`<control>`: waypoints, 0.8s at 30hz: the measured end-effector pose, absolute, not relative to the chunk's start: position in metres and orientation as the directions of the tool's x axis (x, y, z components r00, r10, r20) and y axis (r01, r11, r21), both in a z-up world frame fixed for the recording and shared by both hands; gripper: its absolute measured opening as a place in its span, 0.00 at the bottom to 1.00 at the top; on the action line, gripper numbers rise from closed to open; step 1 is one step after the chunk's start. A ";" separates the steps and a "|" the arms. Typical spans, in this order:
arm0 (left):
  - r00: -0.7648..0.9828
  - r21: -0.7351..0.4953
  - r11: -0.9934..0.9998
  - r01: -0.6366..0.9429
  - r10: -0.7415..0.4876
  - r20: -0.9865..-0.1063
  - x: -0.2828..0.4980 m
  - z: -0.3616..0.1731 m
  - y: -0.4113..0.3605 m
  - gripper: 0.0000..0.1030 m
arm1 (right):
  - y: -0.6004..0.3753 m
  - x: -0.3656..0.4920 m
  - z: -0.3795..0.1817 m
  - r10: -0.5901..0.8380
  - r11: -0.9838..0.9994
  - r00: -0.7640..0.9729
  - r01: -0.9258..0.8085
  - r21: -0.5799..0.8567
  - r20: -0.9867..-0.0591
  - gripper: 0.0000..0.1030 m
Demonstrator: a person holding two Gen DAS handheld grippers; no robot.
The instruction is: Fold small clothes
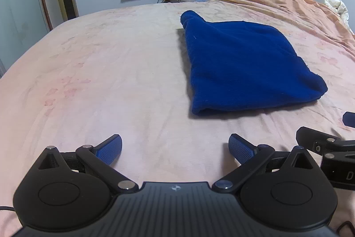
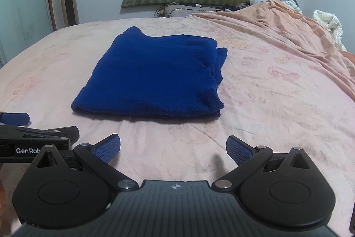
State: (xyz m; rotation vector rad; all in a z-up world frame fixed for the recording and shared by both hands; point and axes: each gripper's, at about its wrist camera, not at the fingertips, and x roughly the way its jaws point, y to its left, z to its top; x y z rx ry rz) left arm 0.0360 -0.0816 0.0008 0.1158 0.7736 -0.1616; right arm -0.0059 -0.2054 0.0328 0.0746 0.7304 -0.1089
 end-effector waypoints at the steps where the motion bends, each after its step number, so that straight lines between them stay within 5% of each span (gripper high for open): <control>1: 0.706 0.049 0.981 0.186 -0.098 -0.701 0.035 0.001 -0.082 1.00 | -0.206 -0.006 0.033 -0.064 0.991 0.738 0.125 0.044 -0.672 1.00; 24: 0.699 0.036 0.983 0.178 -0.101 -0.708 0.035 0.004 -0.080 1.00 | -0.208 -0.004 0.034 -0.057 0.987 0.732 0.143 0.071 -0.679 1.00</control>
